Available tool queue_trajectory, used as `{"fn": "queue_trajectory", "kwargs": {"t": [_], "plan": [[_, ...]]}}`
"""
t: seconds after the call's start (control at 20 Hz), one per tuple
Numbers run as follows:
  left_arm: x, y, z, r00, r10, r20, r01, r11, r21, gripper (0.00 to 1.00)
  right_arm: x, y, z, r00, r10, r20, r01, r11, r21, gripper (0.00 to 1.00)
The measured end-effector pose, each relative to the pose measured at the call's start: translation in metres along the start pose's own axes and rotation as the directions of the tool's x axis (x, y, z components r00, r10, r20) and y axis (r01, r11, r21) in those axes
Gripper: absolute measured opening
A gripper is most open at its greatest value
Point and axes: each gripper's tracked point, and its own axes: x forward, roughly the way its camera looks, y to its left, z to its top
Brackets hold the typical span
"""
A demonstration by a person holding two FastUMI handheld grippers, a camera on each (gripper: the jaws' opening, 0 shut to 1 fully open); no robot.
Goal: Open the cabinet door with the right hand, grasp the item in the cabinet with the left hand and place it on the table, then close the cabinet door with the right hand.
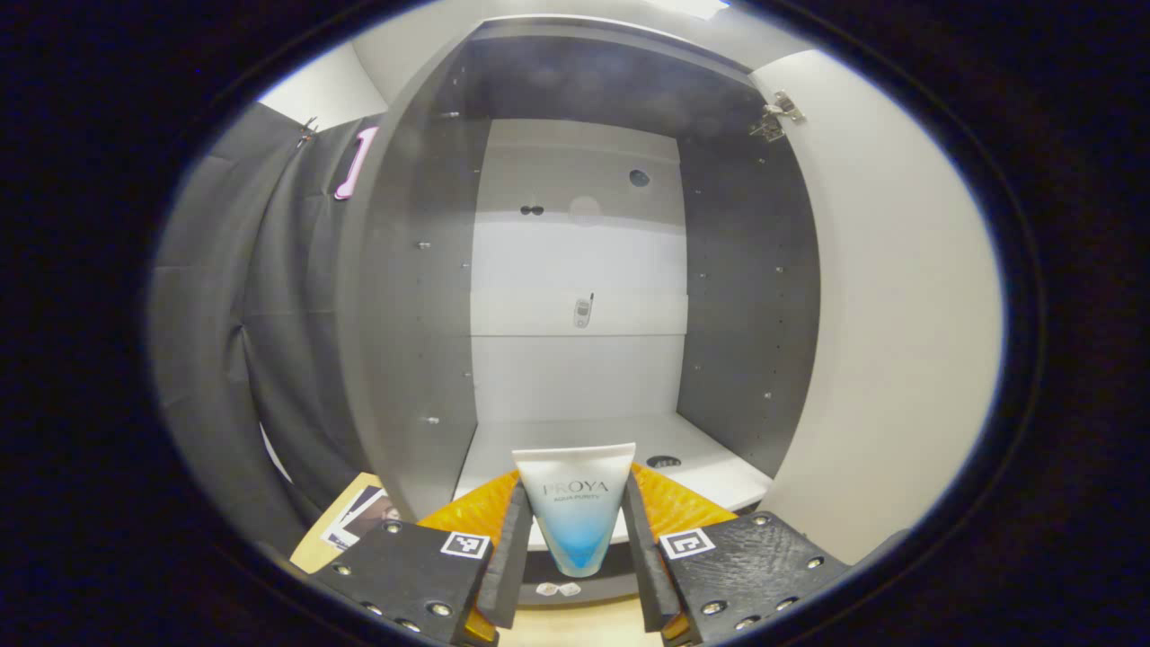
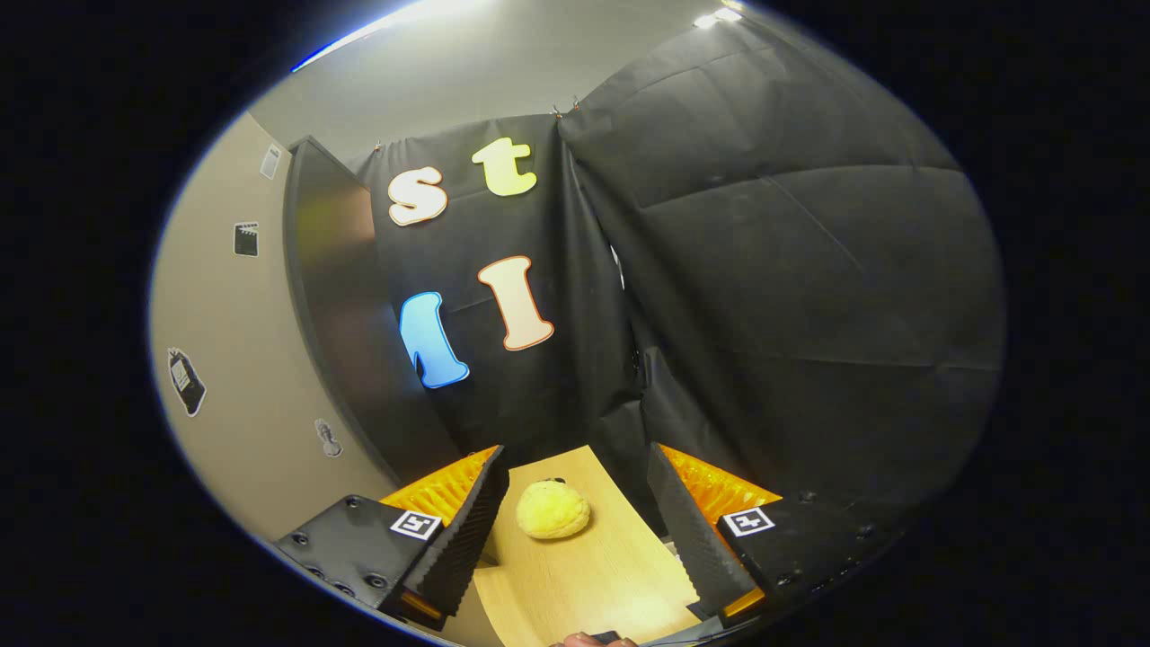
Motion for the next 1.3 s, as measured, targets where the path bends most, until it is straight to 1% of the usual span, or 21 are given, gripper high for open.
{"fn": "queue_trajectory", "kwargs": {"t": [0.05, 0.1, 0.15, 0.2, 0.25, 0.3, 0.5, 0.55, 0.6, 0.7, 0.8, 0.85, 0.9, 1.0, 1.05, 1.1, 1.15, 1.3], "plan": [[-0.008, 0.003, -0.002, 1.000, 0.002, -0.007, -0.002, 1.000, 0.005, 0.53, -0.004, 0.003, -0.001, 1.000, 0.003, 0.000, -0.003, 1.000, 0.000, 0.98], [-0.016, 0.008, -0.004, 1.000, 0.007, -0.006, -0.007, 1.000, 0.008, 0.53, -0.009, 0.004, -0.004, 1.000, 0.002, 0.000, -0.002, 1.000, -0.005, 0.98], [-0.021, 0.014, -0.008, 1.000, 0.017, -0.007, -0.017, 1.000, 0.008, 0.54, -0.011, 0.004, -0.007, 1.000, -0.003, -0.001, 0.003, 1.000, -0.009, 1.00], [-0.025, 0.021, -0.012, 1.000, 0.026, -0.010, -0.025, 1.000, 0.008, 0.54, -0.014, 0.006, -0.010, 1.000, -0.003, -0.004, 0.003, 1.000, -0.010, 0.92], [-0.033, 0.027, -0.018, 0.999, 0.036, -0.017, -0.036, 0.999, 0.006, 0.54, -0.016, 0.010, -0.012, 1.000, 0.002, -0.004, -0.002, 1.000, -0.005, 0.92], [-0.040, 0.032, -0.025, 0.999, 0.047, -0.025, -0.046, 0.999, 0.005, 0.54, -0.020, 0.015, -0.011, 1.000, 0.011, 0.002, -0.011, 1.000, 0.004, 0.98], [-0.071, 0.059, -0.061, 0.992, 0.108, -0.064, -0.107, 0.994, 0.015, 0.54, -0.035, 0.022, -0.014, 1.000, 0.013, 0.023, -0.014, 1.000, 0.024, 0.98], [-0.077, 0.065, -0.070, 0.990, 0.120, -0.069, -0.119, 0.993, 0.015, 0.54, -0.039, 0.025, -0.016, 1.000, 0.016, 0.021, -0.016, 1.000, 0.027, 1.00], [-0.082, 0.071, -0.079, 0.988, 0.134, -0.074, -0.134, 0.991, 0.013, 0.54, -0.043, 0.027, -0.016, 1.000, 0.016, 0.021, -0.016, 1.000, 0.026, 0.98], [-0.093, 0.083, -0.094, 0.983, 0.168, -0.074, -0.168, 0.986, 0.008, 0.54, -0.052, 0.030, -0.016, 0.999, 0.016, 0.028, -0.017, 1.000, 0.019, 0.98], [-0.099, 0.091, -0.110, 0.981, 0.183, -0.067, -0.183, 0.983, 0.005, 0.54, -0.060, 0.036, -0.017, 0.999, 0.026, 0.038, -0.026, 1.000, 0.017, 0.98], [-0.101, 0.093, -0.117, 0.981, 0.184, -0.066, -0.185, 0.983, -0.004, 0.54, -0.063, 0.037, -0.018, 0.999, 0.026, 0.038, -0.027, 0.999, 0.018, 0.98], [-0.101, 0.094, -0.124, 0.982, 0.179, -0.060, -0.180, 0.983, -0.016, 0.54, -0.066, 0.037, -0.021, 0.999, 0.023, 0.033, -0.024, 0.999, 0.022, 1.00], [-0.101, 0.093, -0.138, 0.984, 0.171, -0.049, -0.172, 0.985, -0.031, 0.54, -0.070, 0.036, -0.023, 0.999, 0.009, 0.032, -0.010, 1.000, 0.019, 0.92], [-0.103, 0.093, -0.147, 0.985, 0.167, -0.037, -0.168, 0.985, -0.026, 0.54, -0.072, 0.036, -0.023, 0.999, 0.008, 0.039, -0.008, 1.000, 0.006, 0.92], [-0.102, 0.091, -0.155, 0.987, 0.160, -0.032, -0.161, 0.987, -0.024, 0.55, -0.072, 0.033, -0.021, 0.999, -0.008, 0.047, 0.008, 1.000, -0.015, 0.97], [-0.101, 0.088, -0.165, 0.988, 0.153, -0.033, -0.154, 0.988, -0.028, 0.55, -0.071, 0.026, -0.024, 0.999, -0.023, 0.045, 0.024, 0.999, -0.024, 0.98], [-0.098, 0.076, -0.190, 0.989, 0.137, -0.055, -0.139, 0.989, -0.043, 0.54, -0.079, 0.026, -0.026, 0.999, -0.016, 0.046, 0.014, 0.999, 0.034, 0.98]]}}
